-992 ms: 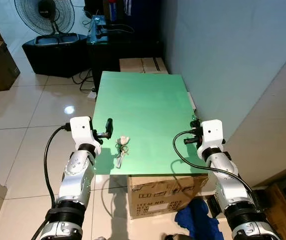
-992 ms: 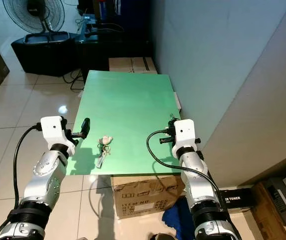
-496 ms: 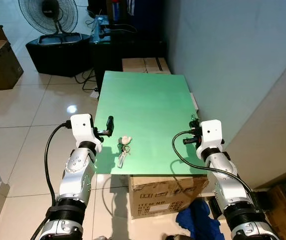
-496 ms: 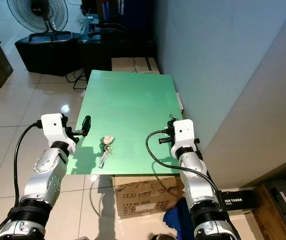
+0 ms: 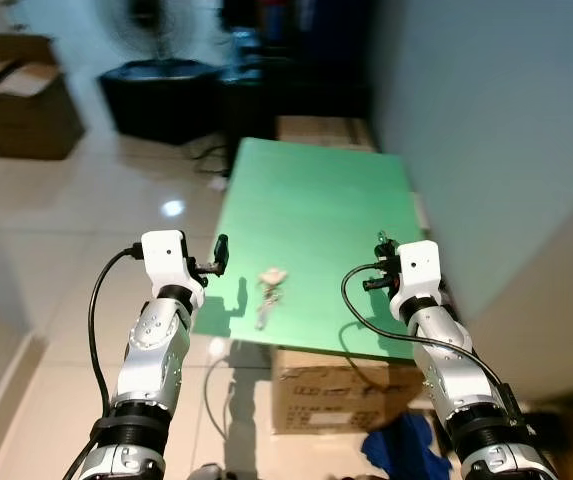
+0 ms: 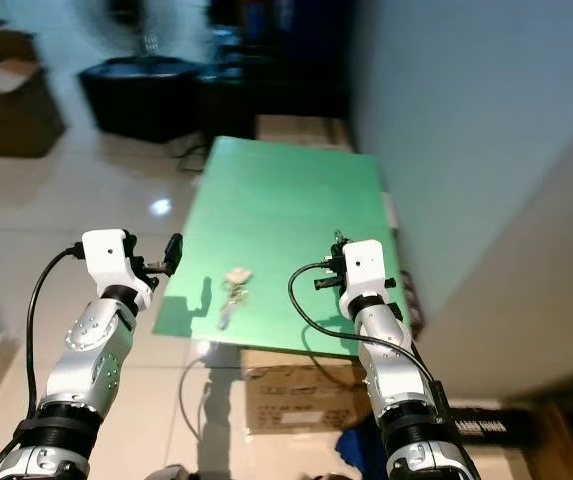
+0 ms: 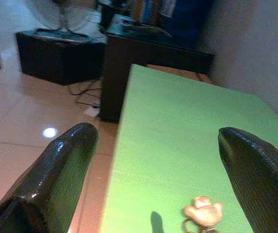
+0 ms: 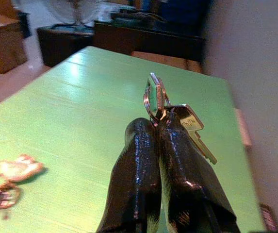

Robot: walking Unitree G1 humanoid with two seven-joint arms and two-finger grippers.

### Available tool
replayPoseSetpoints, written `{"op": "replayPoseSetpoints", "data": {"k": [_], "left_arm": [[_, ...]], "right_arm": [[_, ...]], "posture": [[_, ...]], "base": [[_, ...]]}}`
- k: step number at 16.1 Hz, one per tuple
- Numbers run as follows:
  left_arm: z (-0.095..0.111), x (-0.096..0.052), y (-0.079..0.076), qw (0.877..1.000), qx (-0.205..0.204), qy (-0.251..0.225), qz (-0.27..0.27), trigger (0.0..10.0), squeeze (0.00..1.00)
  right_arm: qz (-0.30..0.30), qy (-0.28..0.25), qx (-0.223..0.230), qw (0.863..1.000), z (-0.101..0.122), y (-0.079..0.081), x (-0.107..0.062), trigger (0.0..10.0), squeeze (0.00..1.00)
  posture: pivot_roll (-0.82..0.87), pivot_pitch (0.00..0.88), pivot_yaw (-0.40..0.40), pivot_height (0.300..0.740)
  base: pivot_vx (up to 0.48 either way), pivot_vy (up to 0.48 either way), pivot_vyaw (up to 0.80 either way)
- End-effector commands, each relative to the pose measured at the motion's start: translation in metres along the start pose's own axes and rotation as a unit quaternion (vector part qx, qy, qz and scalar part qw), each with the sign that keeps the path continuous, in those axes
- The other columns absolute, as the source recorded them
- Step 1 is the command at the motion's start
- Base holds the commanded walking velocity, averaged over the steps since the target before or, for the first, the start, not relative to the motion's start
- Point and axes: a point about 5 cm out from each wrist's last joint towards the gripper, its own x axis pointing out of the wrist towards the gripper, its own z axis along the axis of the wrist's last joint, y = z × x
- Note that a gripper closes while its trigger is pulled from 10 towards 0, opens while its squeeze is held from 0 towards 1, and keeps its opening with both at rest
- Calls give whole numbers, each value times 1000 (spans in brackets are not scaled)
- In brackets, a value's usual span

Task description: Hang keys on a hook

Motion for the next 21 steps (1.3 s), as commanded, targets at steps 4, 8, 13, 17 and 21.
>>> {"op": "replayPoseSetpoints", "data": {"k": [4,8,13,17,21], "left_arm": [[2,2,-7,1000,-4,0,-10,10000,0],[2,3,-9,1000,-6,-1,-15,10000,0],[1,3,-10,1000,-4,1,-15,10000,0],[1,4,-12,1000,-4,2,-18,10000,0],[1,5,-12,1000,1,7,-16,10000,0]], "right_arm": [[4,8,-3,1000,0,0,3,0,0],[6,13,-4,1000,-1,-1,5,0,0],[9,23,-3,1000,-5,0,4,0,0],[10,26,-2,1000,-7,2,5,0,0],[14,28,0,1000,-7,4,6,0,0]], "posture": [[-63,0,-2,740],[-62,0,-2,740],[-63,0,1,740],[-61,0,4,740],[-57,0,7,740]], "base": [[0,0,753],[0,0,756],[0,0,751],[0,0,722],[0,0,714]]}}
